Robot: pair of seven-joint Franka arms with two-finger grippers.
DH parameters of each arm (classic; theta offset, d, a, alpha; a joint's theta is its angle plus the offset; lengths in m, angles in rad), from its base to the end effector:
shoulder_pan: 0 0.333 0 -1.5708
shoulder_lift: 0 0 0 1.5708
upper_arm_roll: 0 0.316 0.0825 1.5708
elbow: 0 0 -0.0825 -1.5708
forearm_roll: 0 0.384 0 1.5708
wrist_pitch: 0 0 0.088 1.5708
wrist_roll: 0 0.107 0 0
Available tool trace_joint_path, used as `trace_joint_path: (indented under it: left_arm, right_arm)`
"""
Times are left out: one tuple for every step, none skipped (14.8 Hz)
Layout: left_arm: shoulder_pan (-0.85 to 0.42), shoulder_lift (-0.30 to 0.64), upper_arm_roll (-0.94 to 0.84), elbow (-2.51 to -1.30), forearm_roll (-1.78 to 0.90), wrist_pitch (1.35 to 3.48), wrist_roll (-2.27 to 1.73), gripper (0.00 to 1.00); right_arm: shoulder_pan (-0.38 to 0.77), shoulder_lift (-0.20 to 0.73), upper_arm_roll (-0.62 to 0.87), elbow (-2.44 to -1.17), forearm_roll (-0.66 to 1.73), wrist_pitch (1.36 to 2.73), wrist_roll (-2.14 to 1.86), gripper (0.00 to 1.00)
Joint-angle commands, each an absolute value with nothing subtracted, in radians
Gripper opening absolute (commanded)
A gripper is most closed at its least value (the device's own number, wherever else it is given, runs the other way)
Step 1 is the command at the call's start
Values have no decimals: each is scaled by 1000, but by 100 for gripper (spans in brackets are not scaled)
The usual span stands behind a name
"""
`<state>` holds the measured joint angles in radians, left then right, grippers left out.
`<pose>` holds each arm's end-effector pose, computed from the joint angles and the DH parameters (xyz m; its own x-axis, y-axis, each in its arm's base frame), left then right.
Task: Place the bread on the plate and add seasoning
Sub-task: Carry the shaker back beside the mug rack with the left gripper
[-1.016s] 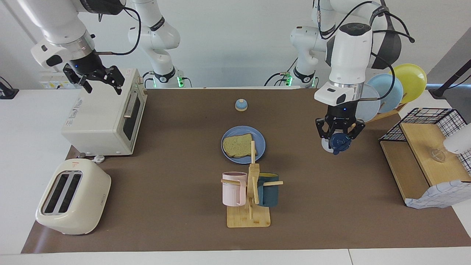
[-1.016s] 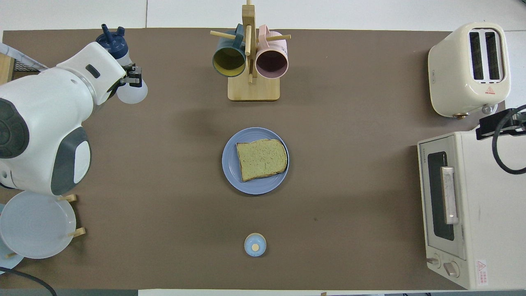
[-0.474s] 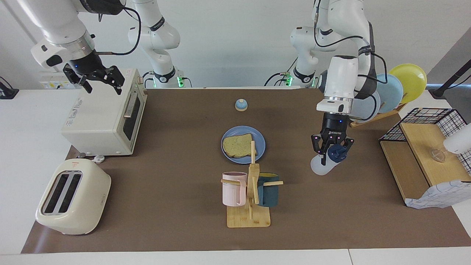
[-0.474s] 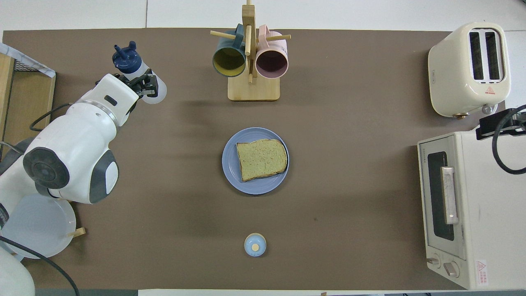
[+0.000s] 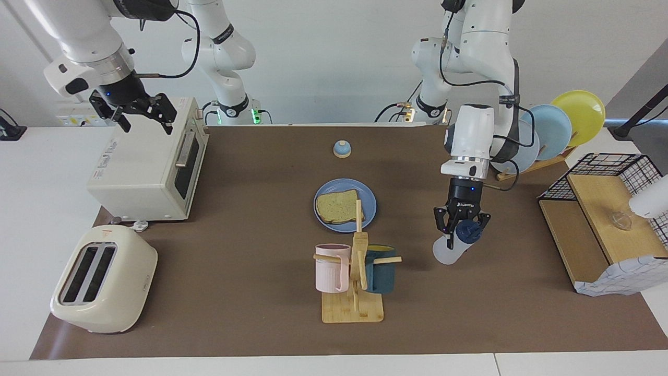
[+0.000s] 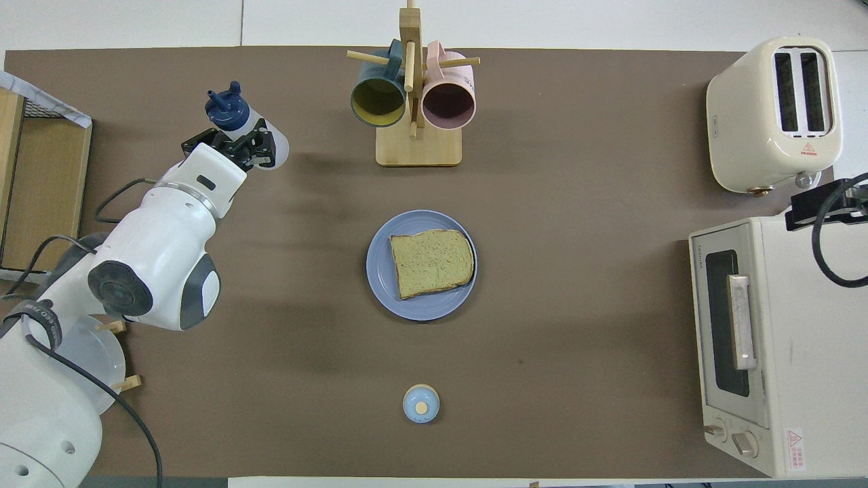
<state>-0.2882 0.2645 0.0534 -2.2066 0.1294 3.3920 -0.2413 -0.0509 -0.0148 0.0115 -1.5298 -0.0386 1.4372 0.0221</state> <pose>0.5829 -0.1560 0.3716 0.6129 -0.0403 0.7891 -0.1895 -0.9770 0.0973 0.5354 -0.0256 0.6405 0.9948 -0.0665 -0.0767 -0.0635 -0.9972 0.0404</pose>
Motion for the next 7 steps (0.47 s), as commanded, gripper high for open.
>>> trace_joint_path:
  left_arm:
    - [-276,322,49,-2218,121,3500,-226,24]
    - [-273,333,51,-2217,129,3502,-222,25]
    - [-273,334,52,-2217,146,3502,-221,26]
    - [-268,334,54,-2218,173,3502,-221,26]
    - [-258,334,54,-2221,185,3502,-216,26]
    - [-258,336,54,-2223,198,3502,-215,26]
    - [-258,340,54,-2224,209,3502,-213,26]
  right_arm:
    - [-61,-28,15,-1548,-38,1447,-3,100]
    - [-61,-28,17,-1548,-38,1447,-3,100]
    - [-61,-28,17,-1548,-38,1447,-3,100]
    - [-61,-28,17,-1548,-38,1447,-3,100]
    - [-61,-28,15,-1548,-38,1447,-3,100]
    - [-61,-28,15,-1548,-38,1447,-3,100]
    - [-61,-28,17,-1548,-38,1447,-3,100]
